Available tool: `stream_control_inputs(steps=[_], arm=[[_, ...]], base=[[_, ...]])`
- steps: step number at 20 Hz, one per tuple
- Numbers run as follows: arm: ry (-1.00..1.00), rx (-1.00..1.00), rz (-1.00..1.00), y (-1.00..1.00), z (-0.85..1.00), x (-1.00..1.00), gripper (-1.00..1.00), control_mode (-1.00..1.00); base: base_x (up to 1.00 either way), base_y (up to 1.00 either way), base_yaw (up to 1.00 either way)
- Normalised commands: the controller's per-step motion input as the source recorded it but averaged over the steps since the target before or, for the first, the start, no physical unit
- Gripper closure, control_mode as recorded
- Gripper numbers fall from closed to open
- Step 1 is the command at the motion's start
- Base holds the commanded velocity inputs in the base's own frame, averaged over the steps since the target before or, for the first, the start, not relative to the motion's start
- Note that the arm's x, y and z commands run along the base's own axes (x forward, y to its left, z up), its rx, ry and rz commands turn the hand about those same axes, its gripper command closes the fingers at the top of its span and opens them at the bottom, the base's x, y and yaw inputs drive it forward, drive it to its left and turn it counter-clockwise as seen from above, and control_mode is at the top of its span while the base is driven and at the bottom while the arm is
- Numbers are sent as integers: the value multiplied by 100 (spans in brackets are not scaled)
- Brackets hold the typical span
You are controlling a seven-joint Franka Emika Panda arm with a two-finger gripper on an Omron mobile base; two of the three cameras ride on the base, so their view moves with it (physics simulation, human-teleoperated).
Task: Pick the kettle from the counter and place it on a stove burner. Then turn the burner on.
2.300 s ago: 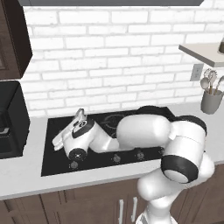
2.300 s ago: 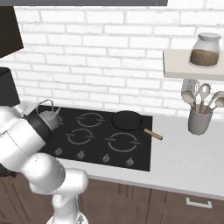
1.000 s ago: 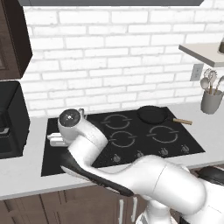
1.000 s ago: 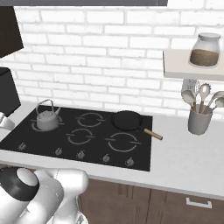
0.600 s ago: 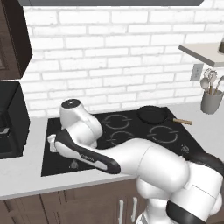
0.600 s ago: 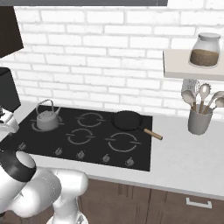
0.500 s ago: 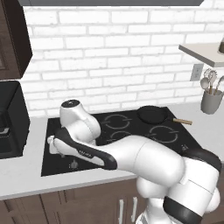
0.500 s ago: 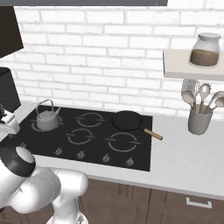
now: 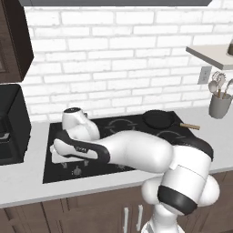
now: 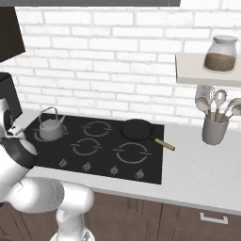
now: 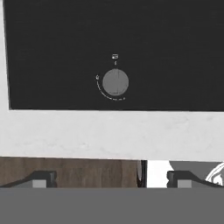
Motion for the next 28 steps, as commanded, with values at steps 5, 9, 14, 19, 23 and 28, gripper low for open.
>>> stream_control_inputs(steps=[5,9,14,19,23,28], arm=[[0,-1,0,0,-38,24,-100,-100],[0,0,0,0,-41,18,-100,-100],[0,0,0,0,-40,14,-100,-100],[0,0,0,0,-33,20,-100,-100],[0,0,0,0,-24,35,-100,-100],[0,0,0,0,-29,30,-100,-100]], base=[[0,0,0],[0,0,0],[0,0,0],[0,0,0],[0,0,0],[0,0,0]])
